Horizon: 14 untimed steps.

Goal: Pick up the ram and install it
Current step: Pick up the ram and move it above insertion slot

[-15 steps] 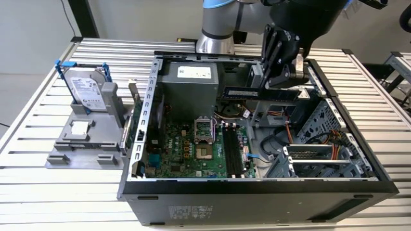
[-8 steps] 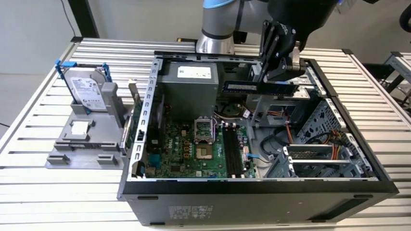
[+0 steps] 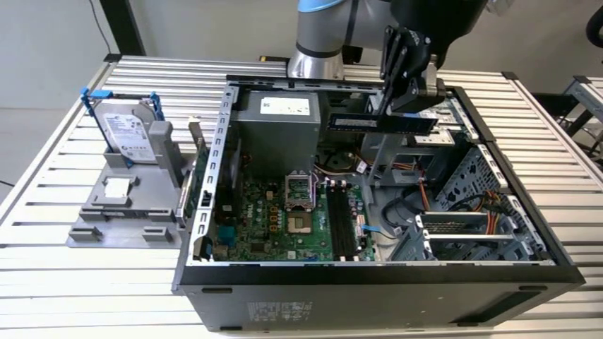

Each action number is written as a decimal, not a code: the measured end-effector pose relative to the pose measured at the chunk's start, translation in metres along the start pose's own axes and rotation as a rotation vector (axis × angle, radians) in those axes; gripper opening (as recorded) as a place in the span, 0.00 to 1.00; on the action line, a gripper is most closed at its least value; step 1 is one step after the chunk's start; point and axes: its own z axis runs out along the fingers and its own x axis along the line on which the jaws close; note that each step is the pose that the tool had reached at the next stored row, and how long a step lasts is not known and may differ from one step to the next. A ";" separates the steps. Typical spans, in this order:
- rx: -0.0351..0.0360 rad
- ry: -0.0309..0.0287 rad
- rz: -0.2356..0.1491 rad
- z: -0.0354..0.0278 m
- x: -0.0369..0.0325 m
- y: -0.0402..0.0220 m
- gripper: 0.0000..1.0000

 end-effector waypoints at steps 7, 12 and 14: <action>0.0002 0.0001 0.000 0.0002 -0.0019 0.0001 0.00; 0.0002 0.0002 0.000 0.0001 -0.0019 0.0001 0.00; 0.0001 0.0001 0.000 0.0002 -0.0019 0.0001 0.00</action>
